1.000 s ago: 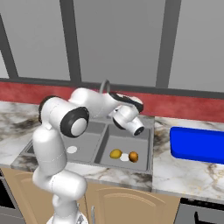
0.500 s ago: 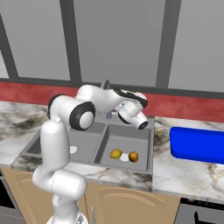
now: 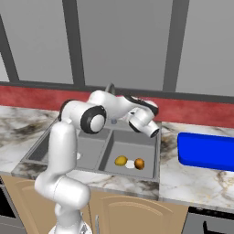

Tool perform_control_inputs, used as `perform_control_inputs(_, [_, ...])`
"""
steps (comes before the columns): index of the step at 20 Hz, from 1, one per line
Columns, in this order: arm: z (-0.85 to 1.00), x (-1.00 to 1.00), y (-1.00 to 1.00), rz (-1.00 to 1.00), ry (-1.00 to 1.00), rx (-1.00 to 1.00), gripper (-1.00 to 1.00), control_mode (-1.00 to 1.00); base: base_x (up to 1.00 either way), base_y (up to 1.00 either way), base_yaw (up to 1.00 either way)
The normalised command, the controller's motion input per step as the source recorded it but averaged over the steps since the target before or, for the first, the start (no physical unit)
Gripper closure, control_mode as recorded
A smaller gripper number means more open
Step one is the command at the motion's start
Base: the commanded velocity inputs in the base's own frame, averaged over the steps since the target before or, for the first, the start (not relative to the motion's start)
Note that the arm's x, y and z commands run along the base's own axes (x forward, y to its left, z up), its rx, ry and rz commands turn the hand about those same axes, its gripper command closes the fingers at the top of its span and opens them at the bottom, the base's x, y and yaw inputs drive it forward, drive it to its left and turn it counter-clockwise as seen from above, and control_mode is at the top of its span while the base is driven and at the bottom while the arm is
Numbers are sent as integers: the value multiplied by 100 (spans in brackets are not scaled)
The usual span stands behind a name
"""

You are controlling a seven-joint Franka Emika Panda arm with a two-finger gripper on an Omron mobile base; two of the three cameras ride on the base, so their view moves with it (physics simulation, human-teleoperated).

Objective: Pick up all produce items and place them in the sink. Turn on the sink faucet to wash them. Then turn the sink off and put them in the tray.

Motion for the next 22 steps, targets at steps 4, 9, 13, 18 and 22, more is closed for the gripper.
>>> perform_control_inputs(4, [-8,11,9,4,-6,0,-100,-100,0,0,0])
perform_control_inputs(9, [-13,12,15,4,-4,-3,-100,-100,0,0,0])
perform_control_inputs(13, [-11,11,10,3,-1,-4,-100,-100,0,0,0])
perform_control_inputs(18, [-3,30,1,1,0,-1,-100,-100,0,0,0])
perform_control_inputs(22, [-9,44,0,0,0,-2,-100,-100,0,0,0])
